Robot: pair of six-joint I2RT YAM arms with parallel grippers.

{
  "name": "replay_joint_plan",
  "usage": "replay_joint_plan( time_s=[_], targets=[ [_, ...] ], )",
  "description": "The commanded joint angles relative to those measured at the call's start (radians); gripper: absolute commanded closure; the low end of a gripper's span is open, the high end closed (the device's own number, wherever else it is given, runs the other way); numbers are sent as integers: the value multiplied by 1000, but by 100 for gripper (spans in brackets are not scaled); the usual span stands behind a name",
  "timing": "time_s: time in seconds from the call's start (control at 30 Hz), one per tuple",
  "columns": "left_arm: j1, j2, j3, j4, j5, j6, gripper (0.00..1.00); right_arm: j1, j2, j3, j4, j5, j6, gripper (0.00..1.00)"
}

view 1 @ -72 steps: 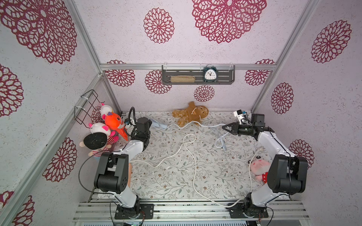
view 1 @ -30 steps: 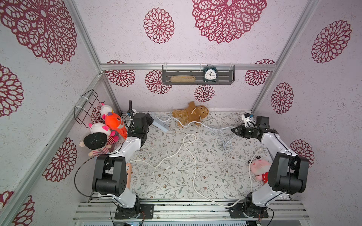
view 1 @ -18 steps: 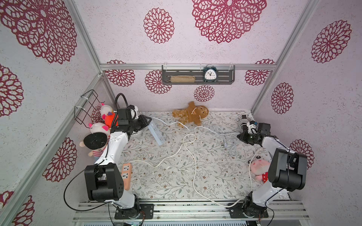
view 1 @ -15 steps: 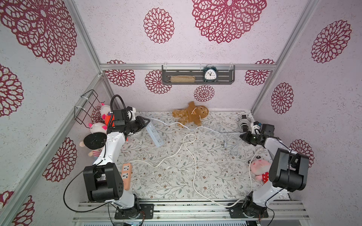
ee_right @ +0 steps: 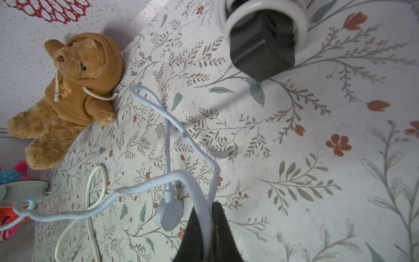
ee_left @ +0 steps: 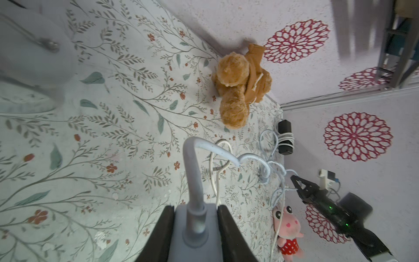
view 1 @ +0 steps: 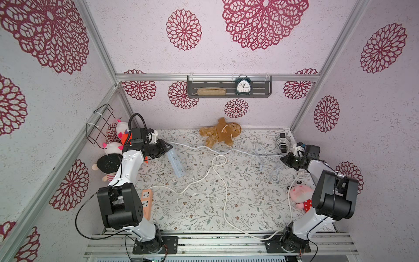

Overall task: Unwrap the cord wrapped around the power strip
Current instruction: Unwrap the power cord from the power strip.

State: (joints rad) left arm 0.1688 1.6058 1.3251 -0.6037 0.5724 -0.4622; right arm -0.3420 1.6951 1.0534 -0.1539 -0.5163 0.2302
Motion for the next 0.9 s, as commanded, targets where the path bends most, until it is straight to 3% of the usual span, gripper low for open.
replay_joint_plan(
  time_s=[0.0, 0.13, 0.27, 0.87],
  targets=[
    [38, -68, 9, 27, -283, 18, 100, -42, 2, 10, 45, 121, 9, 100],
    [64, -140, -24, 52, -439, -10, 100, -50, 3, -5, 60, 131, 19, 100],
    [121, -182, -53, 105, -403, -59, 100, -81, -9, -29, 97, 90, 55, 100],
    [189, -166, -96, 140, -444, -85, 100, -148, -20, -55, 114, 98, 73, 100]
  ],
)
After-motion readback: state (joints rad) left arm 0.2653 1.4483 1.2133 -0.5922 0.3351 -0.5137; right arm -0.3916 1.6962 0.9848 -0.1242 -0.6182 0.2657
